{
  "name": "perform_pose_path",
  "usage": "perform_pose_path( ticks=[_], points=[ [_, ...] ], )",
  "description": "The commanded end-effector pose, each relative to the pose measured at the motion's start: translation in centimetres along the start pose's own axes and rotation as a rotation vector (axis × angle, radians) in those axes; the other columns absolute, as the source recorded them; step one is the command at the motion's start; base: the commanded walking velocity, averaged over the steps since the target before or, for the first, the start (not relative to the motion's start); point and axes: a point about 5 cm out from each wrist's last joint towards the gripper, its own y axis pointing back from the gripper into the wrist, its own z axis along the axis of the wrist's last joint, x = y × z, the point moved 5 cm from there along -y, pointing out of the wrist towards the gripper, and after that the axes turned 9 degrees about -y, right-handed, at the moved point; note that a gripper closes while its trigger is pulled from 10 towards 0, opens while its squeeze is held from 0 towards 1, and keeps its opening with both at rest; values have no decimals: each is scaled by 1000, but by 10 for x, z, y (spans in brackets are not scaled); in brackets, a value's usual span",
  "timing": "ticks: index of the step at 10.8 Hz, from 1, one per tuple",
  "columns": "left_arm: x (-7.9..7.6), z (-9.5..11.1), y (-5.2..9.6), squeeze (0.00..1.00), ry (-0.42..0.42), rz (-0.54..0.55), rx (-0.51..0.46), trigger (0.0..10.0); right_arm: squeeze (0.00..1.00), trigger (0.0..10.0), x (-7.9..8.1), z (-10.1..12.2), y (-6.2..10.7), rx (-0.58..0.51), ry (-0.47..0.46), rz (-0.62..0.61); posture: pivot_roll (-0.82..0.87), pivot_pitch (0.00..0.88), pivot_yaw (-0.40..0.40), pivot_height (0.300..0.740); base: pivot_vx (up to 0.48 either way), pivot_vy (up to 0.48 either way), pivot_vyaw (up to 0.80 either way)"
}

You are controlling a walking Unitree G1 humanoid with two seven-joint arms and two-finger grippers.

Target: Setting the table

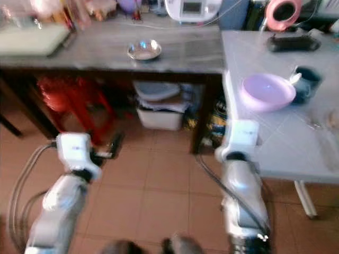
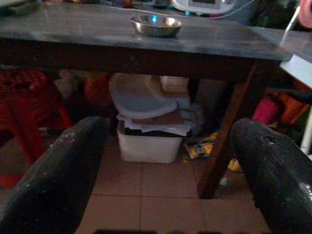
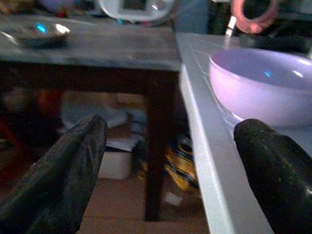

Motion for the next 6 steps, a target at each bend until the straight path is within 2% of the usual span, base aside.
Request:
perform_pose_path(
  ticks=[1,2,4,5,6],
  points=[
    [-2,4,-1,0,1,-11,-13,10000,0,10000,-1,11,-4,-36,14,11,-42,67,46,740,0,-439,0],
    [-3,4,-1,0,3,-16,-13,10000,0,10000,2,19,-8,-67,34,31,-41,66,48,740,0,-424,0],
    [-12,0,1,0,-6,-55,-7,10000,0,10000,7,27,-22,-98,48,45,-39,67,54,740,277,-390,0],
    [-10,2,-1,0,-12,-47,-12,10000,0,10000,11,37,-30,-131,50,58,-34,66,54,740,292,-326,0],
    [-6,2,-1,0,-25,-36,-8,10000,1000,10000,16,46,-36,-166,28,83,-27,66,54,740,0,0,0]
  ],
)
